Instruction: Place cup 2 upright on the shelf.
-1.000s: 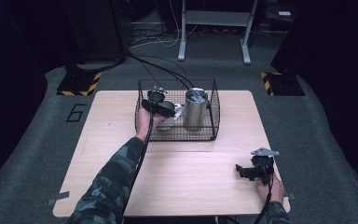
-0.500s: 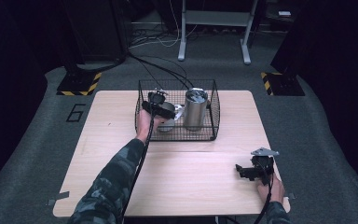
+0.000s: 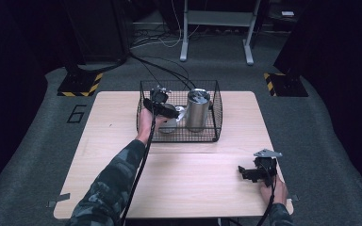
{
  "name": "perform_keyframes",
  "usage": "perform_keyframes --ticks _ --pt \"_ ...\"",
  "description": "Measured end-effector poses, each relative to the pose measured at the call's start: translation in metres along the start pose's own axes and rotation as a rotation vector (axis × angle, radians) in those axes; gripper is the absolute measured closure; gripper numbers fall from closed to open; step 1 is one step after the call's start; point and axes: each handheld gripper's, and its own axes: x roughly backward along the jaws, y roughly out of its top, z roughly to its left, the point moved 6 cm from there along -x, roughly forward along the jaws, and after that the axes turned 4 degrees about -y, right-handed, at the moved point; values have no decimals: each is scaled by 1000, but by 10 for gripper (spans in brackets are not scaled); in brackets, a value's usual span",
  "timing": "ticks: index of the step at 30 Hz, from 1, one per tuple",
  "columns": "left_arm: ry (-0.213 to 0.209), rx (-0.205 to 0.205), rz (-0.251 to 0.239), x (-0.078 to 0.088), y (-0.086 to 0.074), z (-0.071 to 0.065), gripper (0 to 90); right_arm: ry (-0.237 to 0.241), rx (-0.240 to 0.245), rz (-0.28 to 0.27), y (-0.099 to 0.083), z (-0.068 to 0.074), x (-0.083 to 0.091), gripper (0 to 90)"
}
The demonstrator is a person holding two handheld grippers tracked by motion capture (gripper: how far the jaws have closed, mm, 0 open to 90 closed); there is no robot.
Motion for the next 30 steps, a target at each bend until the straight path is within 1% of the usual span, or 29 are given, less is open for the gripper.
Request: perform_keyframes --ticks 3,4,6,8,11,12,13,14,16,18,19,24,25,26,30 --pt "0 -30 -8 8 3 -6 16 0 0 0 0 0 0 0" --pt "-15 -26 -14 11 4 -8 14 0 0 0 0 0 0 0" --pt "-22 -32 -19 17 4 -11 12 2 -2 0 0 0 0 0" --pt "-38 -33 -29 25 4 -14 8 2 -3 -1 0 0 0 0" --pt "-45 -42 -45 36 5 -18 8 2 -3 0 0 0 0 0" --pt "-48 -49 -57 41 5 -19 9 2 -3 -1 0 0 0 0" --pt "-51 -58 -53 46 5 -20 10 2 -3 0 0 0 0 0" --pt "-56 -61 -65 51 4 -21 10 2 -2 -1 0 0 0 0" --pt "-63 -66 -74 57 3 -22 13 2 -2 -1 0 0 0 0" --pt "-66 -73 -86 66 0 -24 17 0 0 0 0 0 0 0" --pt "-68 -78 -81 69 -1 -24 18 0 -1 0 0 0 0 0" --pt "-70 -96 -97 88 -12 -25 23 0 -1 0 0 0 0 0" --pt "-70 -96 -97 88 -12 -25 25 0 -1 0 0 0 0 0" --pt "-69 -98 -102 94 -16 -24 26 2 -2 -1 0 0 0 0" --pt "-62 -99 -112 105 -26 -19 27 0 0 0 0 0 0 0"
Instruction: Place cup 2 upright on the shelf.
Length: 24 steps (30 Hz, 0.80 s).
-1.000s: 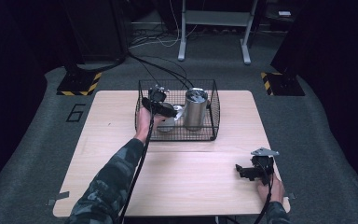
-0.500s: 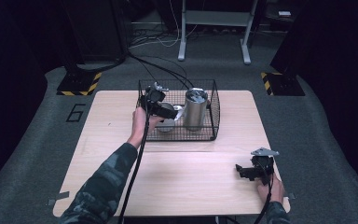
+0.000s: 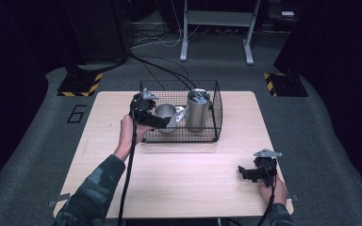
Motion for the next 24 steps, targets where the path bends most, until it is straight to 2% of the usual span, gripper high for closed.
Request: perform_keyframes --ticks 5,14,22,24 --pt "11 9 -7 14 -17 6 28 0 -1 -1 0 0 0 0" --pt "48 86 -18 32 -64 26 30 0 0 0 0 0 0 0" --pt "71 129 -28 43 -102 35 25 -1 0 0 0 0 0 0" --pt "76 152 -31 43 -112 36 24 0 0 1 0 0 0 0"
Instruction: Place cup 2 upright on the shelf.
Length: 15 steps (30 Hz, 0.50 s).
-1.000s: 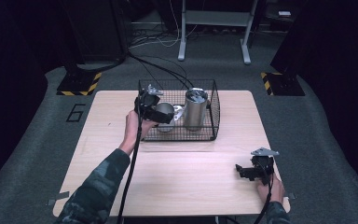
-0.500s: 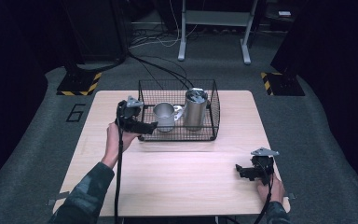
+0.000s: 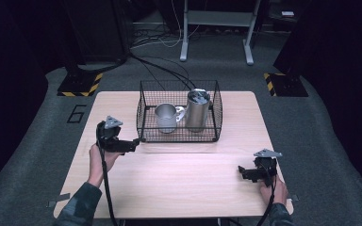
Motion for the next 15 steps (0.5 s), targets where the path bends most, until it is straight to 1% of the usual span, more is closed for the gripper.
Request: perform_keyframes --ticks 3,5,7,8,10,12,13,14,15 --pt "10 33 1 0 -17 7 24 0 0 -2 0 0 0 0" --pt "11 50 16 -1 -28 11 23 0 0 -2 0 0 0 0" --pt "23 64 28 -2 -40 15 23 0 0 1 0 0 0 0" --pt "21 71 32 -2 -46 17 22 0 0 -2 0 0 0 0" --pt "-6 79 40 -4 -58 19 22 0 1 1 0 0 0 0" --pt "-1 90 55 -8 -71 23 19 0 0 -2 0 0 0 0" --pt "-7 105 58 -10 -78 25 19 0 0 -2 0 0 0 0" --pt "-5 116 70 -12 -84 27 19 2 -2 -2 0 0 0 0" --pt "4 124 71 -14 -90 29 17 0 1 -2 0 0 0 0"
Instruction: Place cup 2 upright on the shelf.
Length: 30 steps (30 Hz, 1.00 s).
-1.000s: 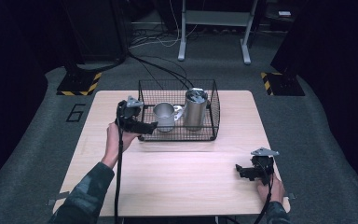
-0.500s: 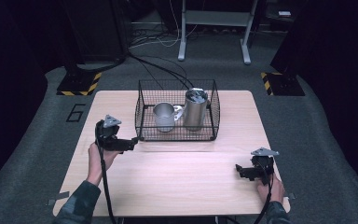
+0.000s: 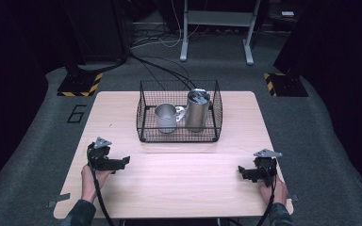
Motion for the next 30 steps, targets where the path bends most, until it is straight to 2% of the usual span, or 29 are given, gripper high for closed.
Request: perform_keyframes --ticks 6,8,12,14,16,18,19,20,21,30 --pt "29 13 25 -11 -26 11 4 0 -1 0 0 0 0 0" --pt "37 2 23 -12 -30 12 2 4 -2 0 0 0 0 0" --pt "67 -41 53 -17 -38 15 2 3 3 0 0 0 0 0" --pt "66 -43 72 -19 -42 18 2 3 4 0 0 0 0 0" --pt "94 -52 54 -19 -44 20 2 2 4 -1 0 0 0 0" --pt "101 -48 36 -18 -45 21 2 2 4 0 0 0 0 0" --pt "104 -48 11 -18 -46 22 1 3 4 -1 0 0 0 0" --pt "101 -49 22 -17 -47 24 1 3 4 0 0 0 0 0" --pt "107 -45 9 -17 -47 25 2 4 2 -1 0 0 0 0" --pt "107 -46 12 -16 -48 25 3 4 -2 1 0 1 0 0"
